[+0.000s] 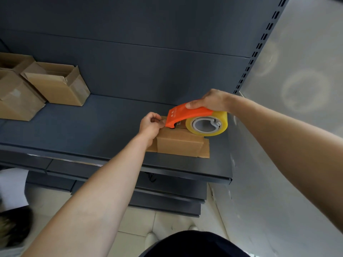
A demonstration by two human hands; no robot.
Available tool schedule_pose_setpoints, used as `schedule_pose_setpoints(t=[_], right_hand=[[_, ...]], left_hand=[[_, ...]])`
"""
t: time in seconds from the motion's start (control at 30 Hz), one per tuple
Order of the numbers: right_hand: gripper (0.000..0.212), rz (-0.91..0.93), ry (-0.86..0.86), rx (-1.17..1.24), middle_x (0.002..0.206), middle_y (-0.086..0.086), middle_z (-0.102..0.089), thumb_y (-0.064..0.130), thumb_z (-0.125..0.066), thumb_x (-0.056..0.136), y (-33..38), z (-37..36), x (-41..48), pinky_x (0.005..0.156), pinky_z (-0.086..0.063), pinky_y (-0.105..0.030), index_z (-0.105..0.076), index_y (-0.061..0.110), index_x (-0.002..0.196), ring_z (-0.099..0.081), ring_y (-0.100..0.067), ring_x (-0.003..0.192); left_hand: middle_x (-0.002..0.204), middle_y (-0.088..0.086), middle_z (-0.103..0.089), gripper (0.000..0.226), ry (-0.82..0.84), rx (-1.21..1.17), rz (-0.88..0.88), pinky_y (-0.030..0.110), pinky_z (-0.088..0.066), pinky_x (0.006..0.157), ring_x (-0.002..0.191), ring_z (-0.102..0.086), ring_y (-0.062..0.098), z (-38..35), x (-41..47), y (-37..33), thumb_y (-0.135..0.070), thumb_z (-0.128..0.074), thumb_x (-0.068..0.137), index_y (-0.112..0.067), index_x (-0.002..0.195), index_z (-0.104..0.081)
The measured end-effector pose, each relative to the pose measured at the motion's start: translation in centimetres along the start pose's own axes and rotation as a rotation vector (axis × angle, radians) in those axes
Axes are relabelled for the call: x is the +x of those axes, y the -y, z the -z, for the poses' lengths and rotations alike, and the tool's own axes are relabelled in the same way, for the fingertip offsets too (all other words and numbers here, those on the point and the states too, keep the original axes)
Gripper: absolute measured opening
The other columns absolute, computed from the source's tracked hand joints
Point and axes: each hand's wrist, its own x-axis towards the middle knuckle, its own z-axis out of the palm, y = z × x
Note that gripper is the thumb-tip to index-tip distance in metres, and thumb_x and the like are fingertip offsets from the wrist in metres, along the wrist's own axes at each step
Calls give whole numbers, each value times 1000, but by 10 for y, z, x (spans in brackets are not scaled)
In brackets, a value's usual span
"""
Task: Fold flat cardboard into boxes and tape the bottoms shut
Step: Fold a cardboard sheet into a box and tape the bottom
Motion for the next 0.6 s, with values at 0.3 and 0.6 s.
schedule_pose_setpoints(t=[0.3,0.6], right_hand=[[77,-72,41,-195,105,-7,-66,76,-58,65,-43,30,-18,93,-47,-40,-66,12,106,-62,-26,94],[55,-226,-37,-212,96,-9,-68,62,-66,72,-109,89,-58,87,-45,-37,-68,12,95,-63,-28,86]], left_hand=[[84,-2,-62,21,-36,82,-36,25,-46,73,80,-58,14,0,4,-2,-3,-67,85,-20,73,-60],[83,-6,-60,21,-61,116,-31,25,-43,77,83,-56,12,-10,2,-7,-3,-65,86,-18,73,-60]])
